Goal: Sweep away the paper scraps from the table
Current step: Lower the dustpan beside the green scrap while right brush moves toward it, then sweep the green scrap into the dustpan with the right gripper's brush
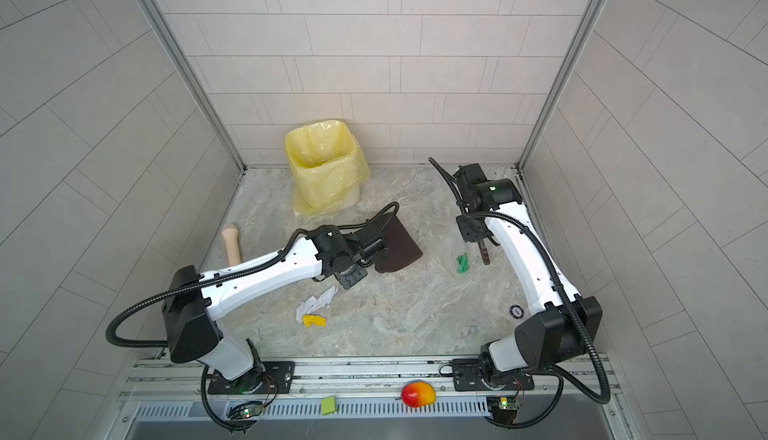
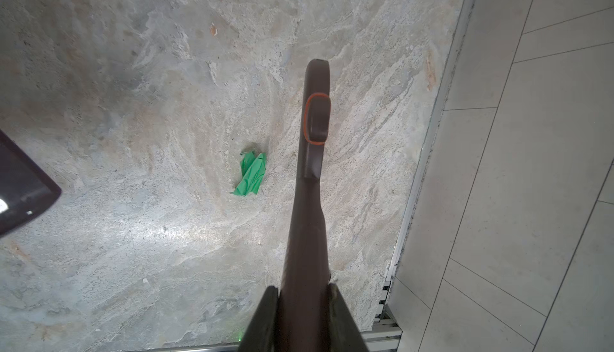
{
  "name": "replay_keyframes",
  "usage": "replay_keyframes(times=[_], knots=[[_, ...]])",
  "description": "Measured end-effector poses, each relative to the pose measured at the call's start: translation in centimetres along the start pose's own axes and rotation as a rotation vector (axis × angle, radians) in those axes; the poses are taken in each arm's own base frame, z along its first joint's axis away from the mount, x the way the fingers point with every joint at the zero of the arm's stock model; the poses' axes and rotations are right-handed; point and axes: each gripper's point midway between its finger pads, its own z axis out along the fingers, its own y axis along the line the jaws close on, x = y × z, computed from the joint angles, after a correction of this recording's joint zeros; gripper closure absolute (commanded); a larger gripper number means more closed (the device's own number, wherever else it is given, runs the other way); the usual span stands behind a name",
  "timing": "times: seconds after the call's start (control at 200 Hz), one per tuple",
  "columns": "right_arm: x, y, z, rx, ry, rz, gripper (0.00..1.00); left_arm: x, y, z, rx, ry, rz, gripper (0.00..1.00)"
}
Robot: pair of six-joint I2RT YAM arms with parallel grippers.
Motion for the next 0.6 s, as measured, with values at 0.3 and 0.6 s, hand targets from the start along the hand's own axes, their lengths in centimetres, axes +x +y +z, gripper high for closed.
replay_keyframes(times=[0.3, 0.6], knots=[[-0.3, 0.6, 1.4, -0.027, 0.042, -0.027, 1.0, 0.7, -4.2, 2.7, 0.106, 0.083, 0.066, 1.0], [-0.4, 2.1, 2.1, -0.107, 0.093, -0.037, 1.0, 1.0, -6.1, 3.9, 0.136, 0.113, 0.113, 1.0]])
